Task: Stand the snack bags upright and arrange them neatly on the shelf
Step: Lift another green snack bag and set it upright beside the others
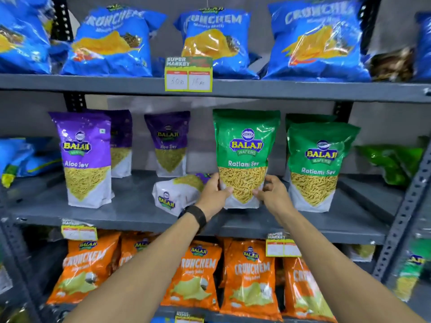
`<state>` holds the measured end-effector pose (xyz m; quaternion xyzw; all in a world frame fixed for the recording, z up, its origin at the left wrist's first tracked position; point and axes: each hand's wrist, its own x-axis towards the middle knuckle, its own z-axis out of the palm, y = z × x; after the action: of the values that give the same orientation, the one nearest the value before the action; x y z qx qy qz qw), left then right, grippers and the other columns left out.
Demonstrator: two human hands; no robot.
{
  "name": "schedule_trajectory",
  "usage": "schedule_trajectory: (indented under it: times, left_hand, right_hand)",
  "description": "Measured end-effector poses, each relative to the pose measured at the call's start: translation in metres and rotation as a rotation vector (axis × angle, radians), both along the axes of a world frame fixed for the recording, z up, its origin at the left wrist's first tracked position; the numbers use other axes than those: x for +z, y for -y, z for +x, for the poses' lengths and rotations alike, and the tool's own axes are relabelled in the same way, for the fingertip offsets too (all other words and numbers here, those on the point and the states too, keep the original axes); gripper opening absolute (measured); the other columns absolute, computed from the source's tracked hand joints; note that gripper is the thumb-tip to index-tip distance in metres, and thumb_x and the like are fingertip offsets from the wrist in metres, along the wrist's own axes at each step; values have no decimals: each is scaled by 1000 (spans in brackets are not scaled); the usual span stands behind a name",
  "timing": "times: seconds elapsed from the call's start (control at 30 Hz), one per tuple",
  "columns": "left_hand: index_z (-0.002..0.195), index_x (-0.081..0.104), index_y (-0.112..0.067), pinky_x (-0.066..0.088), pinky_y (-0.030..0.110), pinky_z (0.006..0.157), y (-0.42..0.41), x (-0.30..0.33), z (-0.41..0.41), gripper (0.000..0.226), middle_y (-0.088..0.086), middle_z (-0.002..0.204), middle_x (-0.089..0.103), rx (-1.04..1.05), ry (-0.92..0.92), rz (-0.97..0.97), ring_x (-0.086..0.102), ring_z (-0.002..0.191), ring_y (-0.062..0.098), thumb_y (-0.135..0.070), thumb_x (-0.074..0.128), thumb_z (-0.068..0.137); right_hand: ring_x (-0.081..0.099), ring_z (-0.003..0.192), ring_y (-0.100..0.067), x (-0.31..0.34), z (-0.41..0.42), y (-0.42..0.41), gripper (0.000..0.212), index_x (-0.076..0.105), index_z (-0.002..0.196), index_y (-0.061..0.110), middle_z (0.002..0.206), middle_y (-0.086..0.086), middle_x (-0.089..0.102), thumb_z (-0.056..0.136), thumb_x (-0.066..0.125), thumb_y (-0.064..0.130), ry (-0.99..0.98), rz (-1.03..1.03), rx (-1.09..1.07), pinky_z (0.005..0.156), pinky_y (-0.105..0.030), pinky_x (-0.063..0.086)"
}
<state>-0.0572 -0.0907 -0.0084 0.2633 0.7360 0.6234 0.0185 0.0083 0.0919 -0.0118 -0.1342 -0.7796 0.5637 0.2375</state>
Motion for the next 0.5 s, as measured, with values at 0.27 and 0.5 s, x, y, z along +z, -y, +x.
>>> schedule_trajectory:
  times: [0.27,0.5]
  left_hand:
    - [121,54,-26,47,54,114,-20,-41,-30,34,18,130,66,-6,-9,-57,62,117,21,-21,68,90]
    - [143,46,-30,42,44,120,-4,-22,-8,57,-9,139,63,-64,5,-82,57,135,17,-16,70,93]
  right_hand:
    - [64,119,-28,-31,-24,-19,59,48,140,18,127,-9,68,88,75,11,33,13,-48,99,-46,54]
    - [65,112,-23,-37,-8,-7,67,47,141,18,122,-2,65,84,82,19,-20,38,-99,99,-46,55]
